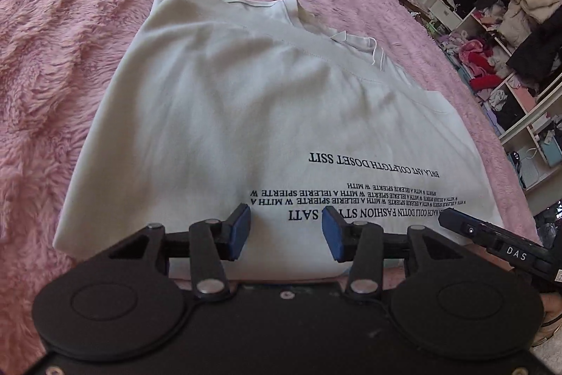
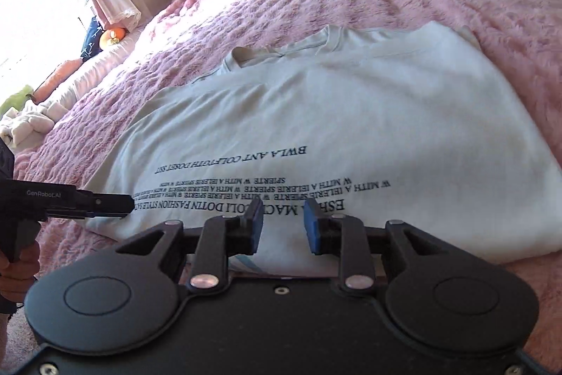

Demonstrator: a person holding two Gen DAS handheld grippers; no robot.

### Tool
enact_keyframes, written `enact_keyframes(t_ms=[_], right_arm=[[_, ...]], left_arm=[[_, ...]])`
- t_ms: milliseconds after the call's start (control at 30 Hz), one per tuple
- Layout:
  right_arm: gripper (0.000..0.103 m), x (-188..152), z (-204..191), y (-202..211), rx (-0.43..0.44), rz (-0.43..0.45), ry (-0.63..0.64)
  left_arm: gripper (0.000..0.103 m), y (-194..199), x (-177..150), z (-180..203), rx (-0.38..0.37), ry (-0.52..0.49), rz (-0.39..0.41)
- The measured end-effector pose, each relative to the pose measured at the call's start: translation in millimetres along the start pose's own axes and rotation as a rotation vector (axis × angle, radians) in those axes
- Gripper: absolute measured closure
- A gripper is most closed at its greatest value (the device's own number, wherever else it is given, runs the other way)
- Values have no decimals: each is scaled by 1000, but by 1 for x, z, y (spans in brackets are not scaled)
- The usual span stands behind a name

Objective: Fold small clothes

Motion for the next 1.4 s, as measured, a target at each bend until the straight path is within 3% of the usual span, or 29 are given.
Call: enact_keyframes(t_ms=[100,167,267,333,367,433,567,633,733,767,800,933,1000,1067,1167,1200,1233,1300,1400], right_arm=[[89,-2,41,21,-83,16,-90],[96,-9,69,34,-126,10,-131],[99,-10,90,43,-82,-27,-194],[95,2,84,44,-65,-66,-176],[86,14,77,45,-52,-48,-150],[80,39,68,46,-62,42,-100],[63,106,73,8,-192,189,-31],[62,129,84,-19,-258,197,-31],[62,148,99,-52,-252,150,-84],[68,150,102,-60,-246,123,-96],[96,150,103,-65,-253,110,-100],[99,143,109,-61,-324,159,-149],[97,136,116,-72,-351,114,-143],[95,132,121,-74,-343,121,-151],[71,133,108,-45,-352,209,-175],[71,130,99,-33,-324,232,-151],[71,126,86,-21,-237,236,-120],[72,112,65,-8,-131,193,-81],[72,86,37,-4,-66,111,13]], left_arm=[[57,15,-8,-25,32,29,8],[57,26,-14,-43,43,70,19],[57,36,-22,-66,-24,182,31],[57,38,-22,-68,-36,212,35],[56,38,-22,-67,-32,210,33],[53,37,-20,-63,-19,186,25],[47,32,-17,-55,-3,149,13],[46,27,-14,-54,-1,145,8],[46,25,-14,-57,-8,158,3],[46,25,-14,-58,-12,163,1],[46,25,-13,-59,-16,167,-2],[46,25,-13,-61,-26,173,-8],[45,23,-13,-62,-25,175,-12],[45,23,-11,-60,-22,180,-19],[46,32,0,-51,-20,175,-20],[46,38,6,-45,-29,160,11],[46,41,11,-41,-36,148,36],[43,42,22,-30,-64,119,88],[42,20,35,-17,-59,72,78]])
Point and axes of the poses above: each gripper's, at about its wrist camera, not at the fingertips, and y roughly against the way its jaws point, z to its right, x to its top, the point moved 1 cm from there along -y, roughly the way its jaws point, and after that the axes turned 3 degrees about -y, right-handed, at the moved point
